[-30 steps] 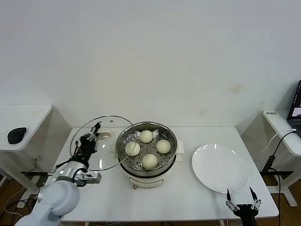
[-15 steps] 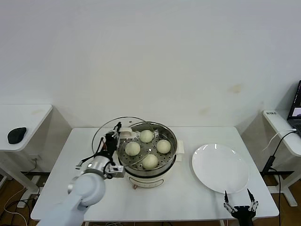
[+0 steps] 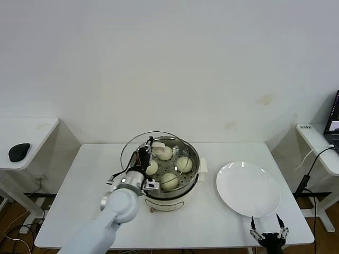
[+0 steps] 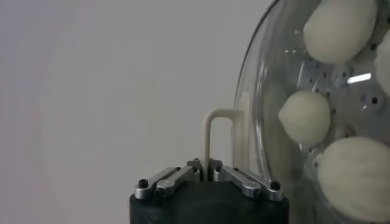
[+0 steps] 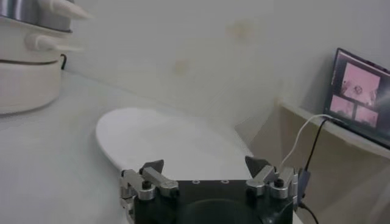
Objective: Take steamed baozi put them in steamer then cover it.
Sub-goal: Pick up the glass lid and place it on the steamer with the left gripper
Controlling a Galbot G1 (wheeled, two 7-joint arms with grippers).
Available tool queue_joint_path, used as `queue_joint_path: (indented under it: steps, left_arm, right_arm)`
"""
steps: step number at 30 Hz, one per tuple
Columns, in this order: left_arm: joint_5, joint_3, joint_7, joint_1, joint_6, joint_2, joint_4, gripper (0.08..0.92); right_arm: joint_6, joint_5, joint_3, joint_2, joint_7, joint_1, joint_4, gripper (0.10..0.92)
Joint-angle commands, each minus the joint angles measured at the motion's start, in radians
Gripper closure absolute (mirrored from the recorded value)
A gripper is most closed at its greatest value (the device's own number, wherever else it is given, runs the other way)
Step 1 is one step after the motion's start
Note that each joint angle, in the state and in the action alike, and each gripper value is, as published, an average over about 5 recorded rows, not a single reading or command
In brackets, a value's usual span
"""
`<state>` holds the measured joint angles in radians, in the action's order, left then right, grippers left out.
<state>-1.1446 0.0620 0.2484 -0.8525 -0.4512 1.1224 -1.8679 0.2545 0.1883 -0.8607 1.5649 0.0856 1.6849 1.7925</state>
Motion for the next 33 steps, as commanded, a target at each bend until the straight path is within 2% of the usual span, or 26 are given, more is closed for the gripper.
queue_joint_path:
  steps: [1,33]
  left_arm:
    - [-0.035,0.051,0.019,0.035,-0.008,0.053,0.044,0.853]
    - [-0.052,0.031,0.000,-0.008,0.016,0.074,0.042,0.853]
  right_arm:
    - [0.001,0.003,0.002,0.000,0.001,-0.001,-0.009,0.203]
    - [0.005,0.013,0.017,-0.001,0.002,-0.004,-0.028,0.203]
